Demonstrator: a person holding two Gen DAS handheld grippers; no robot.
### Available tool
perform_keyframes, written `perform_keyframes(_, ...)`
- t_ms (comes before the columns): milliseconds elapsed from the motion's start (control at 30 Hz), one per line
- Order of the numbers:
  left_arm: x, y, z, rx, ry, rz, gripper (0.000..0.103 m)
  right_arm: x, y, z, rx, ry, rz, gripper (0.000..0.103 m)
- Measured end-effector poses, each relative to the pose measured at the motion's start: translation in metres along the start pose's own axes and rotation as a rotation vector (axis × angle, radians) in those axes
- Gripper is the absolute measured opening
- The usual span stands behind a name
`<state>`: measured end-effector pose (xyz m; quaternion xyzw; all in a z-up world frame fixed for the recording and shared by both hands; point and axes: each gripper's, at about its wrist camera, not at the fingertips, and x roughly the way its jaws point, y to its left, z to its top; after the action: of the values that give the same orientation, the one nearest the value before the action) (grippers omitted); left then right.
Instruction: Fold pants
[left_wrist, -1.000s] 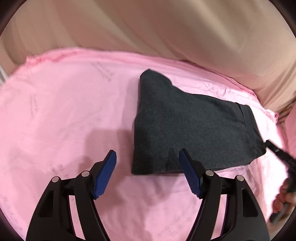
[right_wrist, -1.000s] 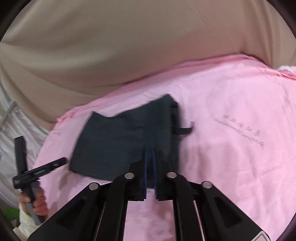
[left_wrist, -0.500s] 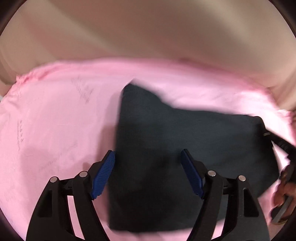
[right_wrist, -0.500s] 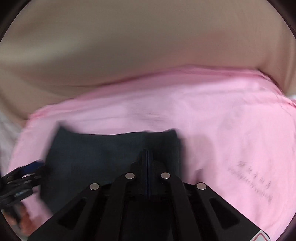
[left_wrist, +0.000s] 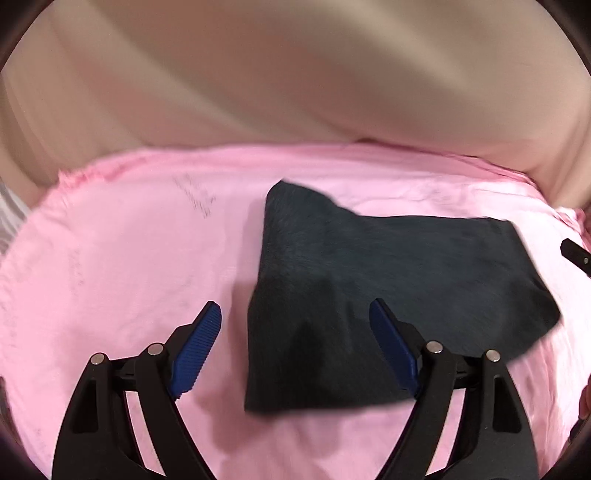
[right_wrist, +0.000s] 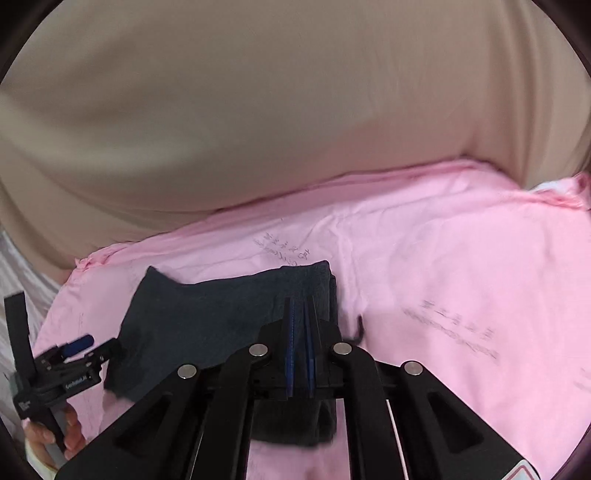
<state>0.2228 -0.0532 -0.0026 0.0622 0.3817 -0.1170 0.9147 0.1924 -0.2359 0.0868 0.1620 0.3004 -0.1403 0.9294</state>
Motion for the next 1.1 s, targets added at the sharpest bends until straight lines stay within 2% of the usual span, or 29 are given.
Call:
perform_keyframes(133, -0.04, -0.019, -0.024, 0.049, -0.058, 0.013, 0.085, -0.029, 0.023, -0.039, -0.019, -0.042, -0.022, 0.01)
perform_keyframes(267, -0.067, -0.034, -0.053, 0.073, -0.101, 0.021, 0.091, -0.023, 0.051, -0.079, -0.075, -0.074, -0.072, 0.013)
perform_keyframes(333, -0.07, -0.037, -0.064, 0.073, -0.109, 0.017, 0.091, -0.023, 0.056, -0.096, -0.094, -0.067, -0.093, 0.02)
perform_keyframes(533, -0.064, -0.037, -0.095, 0.037, -0.099, -0.011, 0.092, -0.012, 0.055, -0.131, -0.082, -0.019, -0.109, 0.021)
perform_keyframes(667, -0.06, -0.031, -0.108, 0.013, -0.105, 0.012, 0.092, -0.01, 0.053, -0.135, -0.072, -0.011, -0.113, 0.021)
perform_keyframes(800, -0.057, -0.025, -0.112, -0.015, -0.104, 0.002, 0.092, -0.01, 0.051, -0.137, -0.061, -0.012, -0.12, 0.021)
perform_keyframes(1100, -0.05, -0.029, -0.116, 0.014, -0.103, 0.026, 0.093, -0.013, 0.047, -0.138, -0.053, -0.017, -0.123, 0.021)
